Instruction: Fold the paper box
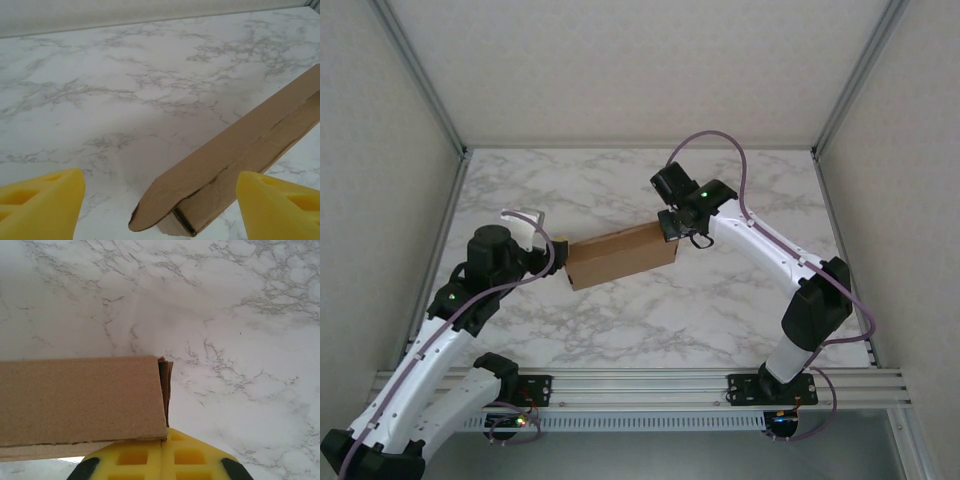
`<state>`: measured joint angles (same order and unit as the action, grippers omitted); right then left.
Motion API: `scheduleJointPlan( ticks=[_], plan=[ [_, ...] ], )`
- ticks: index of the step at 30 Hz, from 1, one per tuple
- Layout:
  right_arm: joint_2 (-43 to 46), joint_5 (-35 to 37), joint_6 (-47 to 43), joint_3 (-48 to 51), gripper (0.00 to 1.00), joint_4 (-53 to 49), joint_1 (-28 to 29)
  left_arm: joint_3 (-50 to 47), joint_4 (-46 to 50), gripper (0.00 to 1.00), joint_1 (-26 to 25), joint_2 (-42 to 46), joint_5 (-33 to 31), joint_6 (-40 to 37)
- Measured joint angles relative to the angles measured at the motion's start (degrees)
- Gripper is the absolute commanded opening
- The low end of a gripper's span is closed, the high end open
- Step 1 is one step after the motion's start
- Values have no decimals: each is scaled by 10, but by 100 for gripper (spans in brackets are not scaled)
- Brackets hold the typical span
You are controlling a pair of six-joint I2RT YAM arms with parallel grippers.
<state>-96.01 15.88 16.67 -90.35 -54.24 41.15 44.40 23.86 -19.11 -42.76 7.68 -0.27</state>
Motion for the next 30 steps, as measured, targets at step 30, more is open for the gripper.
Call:
scheduleJointPlan(
  ticks=[30],
  plan=[
    [-10, 13, 0, 4, 0, 8, -64, 24, -62, 71, -10, -105, 2, 9]
  ],
)
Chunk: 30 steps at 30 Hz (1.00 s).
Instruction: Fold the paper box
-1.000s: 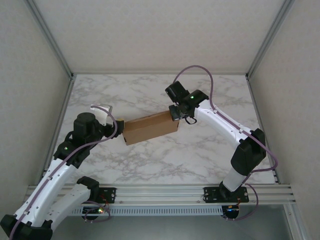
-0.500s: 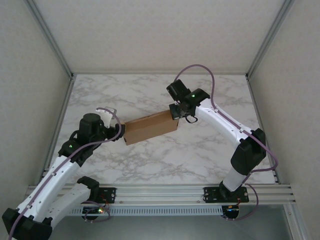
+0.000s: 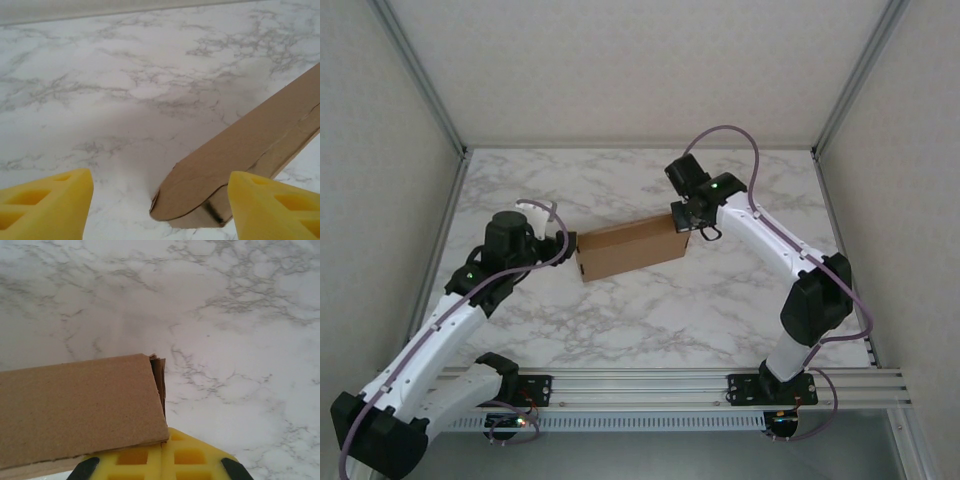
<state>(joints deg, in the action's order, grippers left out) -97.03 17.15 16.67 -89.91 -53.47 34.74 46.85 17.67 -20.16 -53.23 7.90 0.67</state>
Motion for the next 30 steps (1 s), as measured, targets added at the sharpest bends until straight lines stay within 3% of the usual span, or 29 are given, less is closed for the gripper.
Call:
scheduleJointPlan(
  ticks=[11, 21, 24, 30],
  plan=[
    [23, 23, -9, 18, 0, -1, -56, 30, -103, 67, 0, -125, 91, -76],
    [24, 6, -10, 18, 1, 1, -56, 32, -135, 70, 16, -102, 162, -180],
    [24, 2, -10, 18, 2, 2, -56, 32, -134, 63, 24, -123, 170, -228],
    [27, -7, -10, 22, 2, 5, -56, 32, -103, 61, 23, -157, 161, -305]
  ],
)
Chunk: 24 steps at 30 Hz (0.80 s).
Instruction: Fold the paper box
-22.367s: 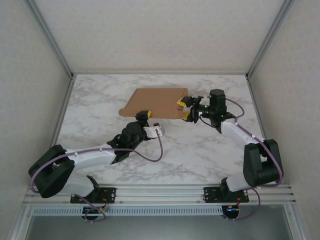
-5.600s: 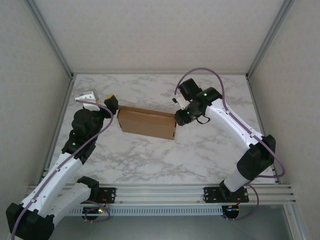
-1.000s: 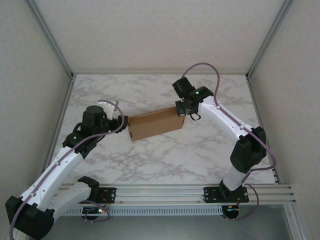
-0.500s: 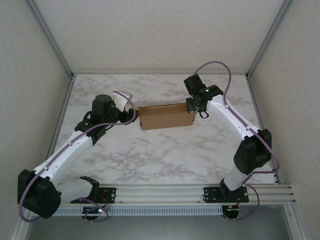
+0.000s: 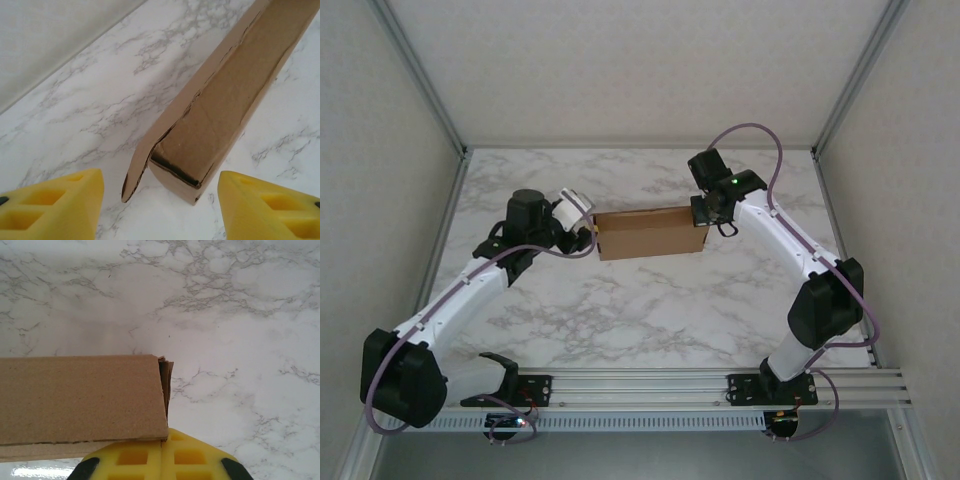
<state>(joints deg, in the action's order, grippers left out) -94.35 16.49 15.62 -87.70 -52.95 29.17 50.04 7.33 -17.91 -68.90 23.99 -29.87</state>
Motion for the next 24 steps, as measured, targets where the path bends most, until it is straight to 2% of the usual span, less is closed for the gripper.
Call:
scheduleJointPlan(
  ticks=[6, 12, 18, 22, 24],
  plan=[
    [3, -2, 0, 6, 2, 5, 0, 0, -11, 58, 6, -15, -46, -14],
    [3, -3, 0, 7, 2, 8, 0, 0, -24, 52, 13, -35, -53, -10],
    [3, -13, 0, 7, 2, 9, 0, 13, -29, 34, 13, -70, -42, 11],
    [3, -17, 0, 7, 2, 9, 0, 23, -35, 27, 12, -80, -30, 29],
    [3, -17, 0, 7, 1, 9, 0, 28, -38, 20, 12, -80, -22, 40]
  ],
)
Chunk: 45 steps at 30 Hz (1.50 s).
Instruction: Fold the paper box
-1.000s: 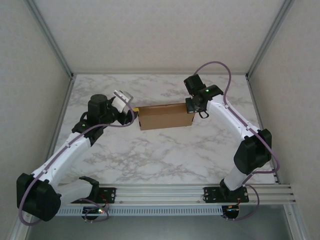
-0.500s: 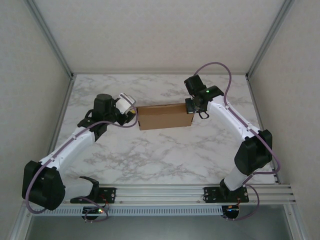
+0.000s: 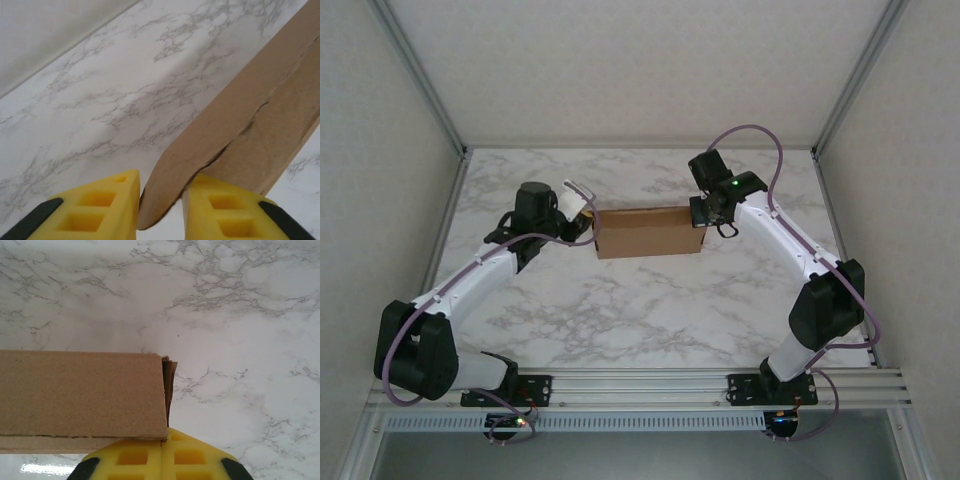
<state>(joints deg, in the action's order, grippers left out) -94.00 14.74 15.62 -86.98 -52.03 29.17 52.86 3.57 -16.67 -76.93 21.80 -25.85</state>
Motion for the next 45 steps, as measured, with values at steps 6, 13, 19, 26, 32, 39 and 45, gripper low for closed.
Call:
scheduleJointPlan(
  ticks=[6, 13, 19, 26, 32, 39, 45],
  plan=[
    [0, 0, 0, 0, 1, 0, 0, 23, 4, 0, 0, -10, 21, 18],
    [0, 0, 1, 0, 0, -4, -1, 38, 9, 0, 0, -18, 34, 66],
    [0, 0, 2, 0, 1, -7, -1, 49, 10, 0, 1, -26, 40, 136],
    [-5, -12, 7, -19, 5, -28, -2, 141, 57, 0, 2, -81, 31, 250],
    [-15, -29, 21, -39, 5, -49, -2, 163, 73, 0, 3, -102, 28, 329],
    [-15, -30, 22, -42, 5, -57, -2, 163, 83, 0, 3, -102, 28, 384],
    [-18, -31, 22, -47, 5, -59, -2, 169, 90, 0, 3, -108, 29, 416]
  ],
)
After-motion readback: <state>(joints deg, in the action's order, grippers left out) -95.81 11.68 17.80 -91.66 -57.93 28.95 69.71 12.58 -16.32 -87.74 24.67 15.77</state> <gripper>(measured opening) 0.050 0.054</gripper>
